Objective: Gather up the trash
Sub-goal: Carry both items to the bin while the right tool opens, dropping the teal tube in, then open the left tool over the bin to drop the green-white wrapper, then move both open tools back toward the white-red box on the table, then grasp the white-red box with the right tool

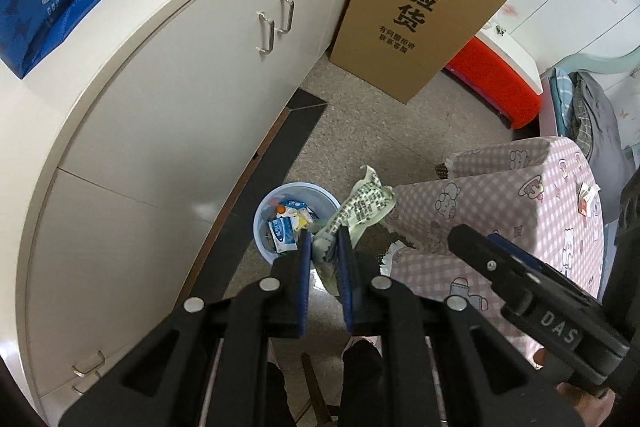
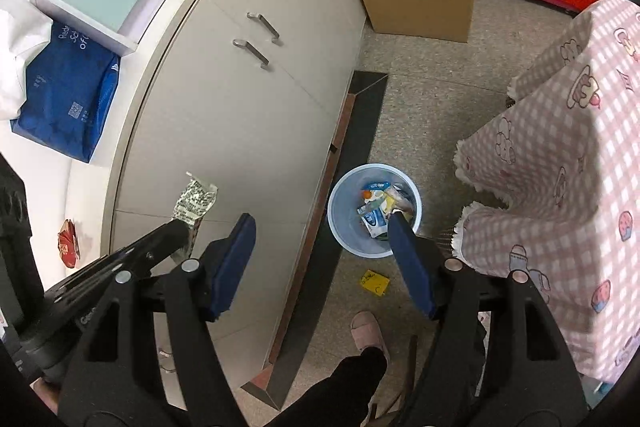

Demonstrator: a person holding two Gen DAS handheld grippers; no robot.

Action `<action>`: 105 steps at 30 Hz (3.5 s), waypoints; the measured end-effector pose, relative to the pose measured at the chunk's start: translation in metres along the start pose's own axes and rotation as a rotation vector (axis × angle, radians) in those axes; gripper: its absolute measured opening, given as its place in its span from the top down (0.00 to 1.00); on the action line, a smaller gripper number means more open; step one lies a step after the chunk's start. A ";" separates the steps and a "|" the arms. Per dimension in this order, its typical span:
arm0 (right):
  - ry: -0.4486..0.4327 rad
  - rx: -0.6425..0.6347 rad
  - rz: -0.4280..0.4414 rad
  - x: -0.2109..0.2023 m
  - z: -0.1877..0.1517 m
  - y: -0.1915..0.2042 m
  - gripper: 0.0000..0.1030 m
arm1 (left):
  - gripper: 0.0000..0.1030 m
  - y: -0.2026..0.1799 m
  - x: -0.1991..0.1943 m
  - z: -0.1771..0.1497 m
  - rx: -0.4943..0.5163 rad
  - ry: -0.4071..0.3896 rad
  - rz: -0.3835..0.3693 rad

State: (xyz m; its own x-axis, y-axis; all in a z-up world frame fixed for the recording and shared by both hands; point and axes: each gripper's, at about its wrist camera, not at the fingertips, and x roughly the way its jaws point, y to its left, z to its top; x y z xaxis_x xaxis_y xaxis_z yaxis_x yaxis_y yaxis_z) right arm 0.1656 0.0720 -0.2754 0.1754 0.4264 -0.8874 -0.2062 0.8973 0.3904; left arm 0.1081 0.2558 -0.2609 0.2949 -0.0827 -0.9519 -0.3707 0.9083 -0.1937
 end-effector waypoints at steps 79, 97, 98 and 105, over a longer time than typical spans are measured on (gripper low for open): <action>-0.282 0.696 -0.328 -0.140 0.142 -0.449 0.22 | 0.31 -0.369 0.101 0.051 0.172 0.046 0.105; -0.109 0.589 -0.347 -0.116 0.121 -0.465 0.72 | 0.31 -0.299 0.085 0.040 -0.008 0.052 0.109; -0.113 0.587 -0.317 -0.119 0.114 -0.462 0.77 | 0.31 -0.296 0.084 0.039 -0.008 0.052 0.099; -0.113 0.463 -0.215 -0.123 0.069 -0.399 0.85 | 0.31 -0.271 0.081 0.024 0.027 0.064 0.035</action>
State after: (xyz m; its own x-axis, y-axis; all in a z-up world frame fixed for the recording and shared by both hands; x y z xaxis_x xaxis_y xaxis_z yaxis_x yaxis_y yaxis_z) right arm 0.2924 -0.3301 -0.3051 0.2747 0.2137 -0.9375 0.2888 0.9116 0.2925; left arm 0.2538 0.0132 -0.2798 0.2245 -0.0760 -0.9715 -0.3553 0.9219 -0.1542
